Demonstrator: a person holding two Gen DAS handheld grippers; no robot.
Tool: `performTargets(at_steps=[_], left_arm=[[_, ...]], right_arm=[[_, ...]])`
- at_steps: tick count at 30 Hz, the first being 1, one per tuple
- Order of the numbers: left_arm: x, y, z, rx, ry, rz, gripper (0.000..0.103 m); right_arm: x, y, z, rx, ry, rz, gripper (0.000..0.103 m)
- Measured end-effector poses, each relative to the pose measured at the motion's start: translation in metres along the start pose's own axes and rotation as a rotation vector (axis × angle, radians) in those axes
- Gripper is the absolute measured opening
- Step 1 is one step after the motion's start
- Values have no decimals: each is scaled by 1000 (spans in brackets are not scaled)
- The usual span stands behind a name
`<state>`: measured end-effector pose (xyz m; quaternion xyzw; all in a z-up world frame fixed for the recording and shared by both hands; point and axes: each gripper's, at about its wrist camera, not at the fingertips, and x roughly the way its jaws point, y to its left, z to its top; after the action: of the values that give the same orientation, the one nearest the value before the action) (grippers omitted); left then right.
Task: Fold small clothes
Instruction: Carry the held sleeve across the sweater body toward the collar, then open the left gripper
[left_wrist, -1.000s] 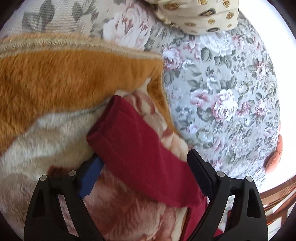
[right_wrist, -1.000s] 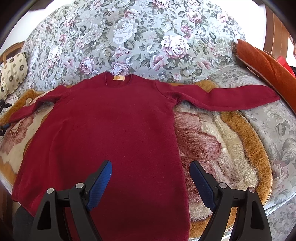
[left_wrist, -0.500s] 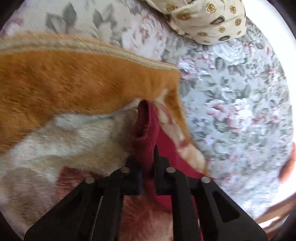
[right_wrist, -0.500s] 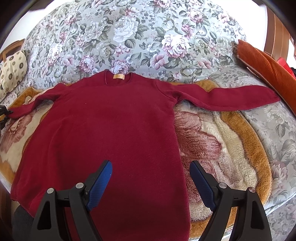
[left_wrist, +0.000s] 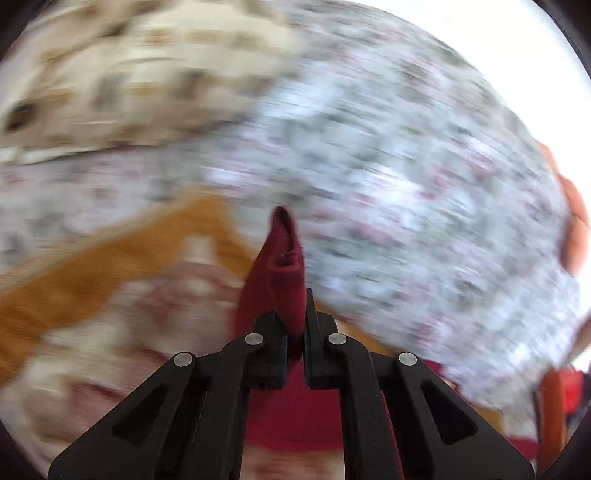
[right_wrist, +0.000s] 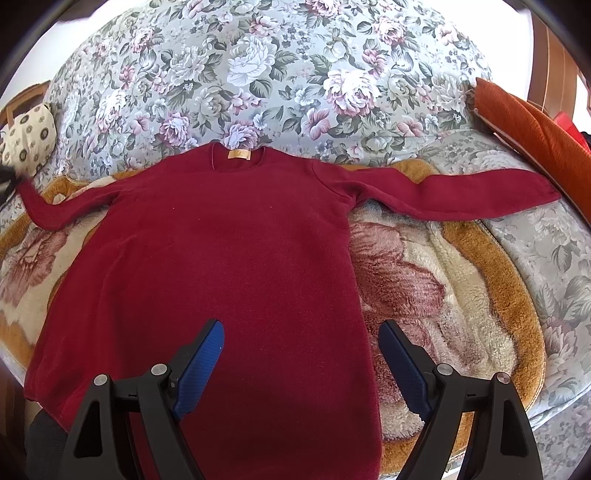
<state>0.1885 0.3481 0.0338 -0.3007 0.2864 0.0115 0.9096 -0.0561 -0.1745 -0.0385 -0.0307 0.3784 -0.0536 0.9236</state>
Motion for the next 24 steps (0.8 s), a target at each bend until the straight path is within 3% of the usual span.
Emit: performTargets(at_steps=[4,7,11,16,24], left_arm=[[30,-99,-46,90,106,-238,4],[56,-174,-101,157,181,-343,4],[96,-232,-159,193,260,-369,4],[130,-272,-219,219,372,-414,4],[155,-307,-260,238,434,-420,4]], right_arm=[[-1,-2,0,16,0,11,84],[-1,-3,0,24,-1,18,84],[0,-4,-1,26,6,28,84],[-3,-6,-3,36,-4,38,84],[-5,-1,-3,24,-17,39,84]])
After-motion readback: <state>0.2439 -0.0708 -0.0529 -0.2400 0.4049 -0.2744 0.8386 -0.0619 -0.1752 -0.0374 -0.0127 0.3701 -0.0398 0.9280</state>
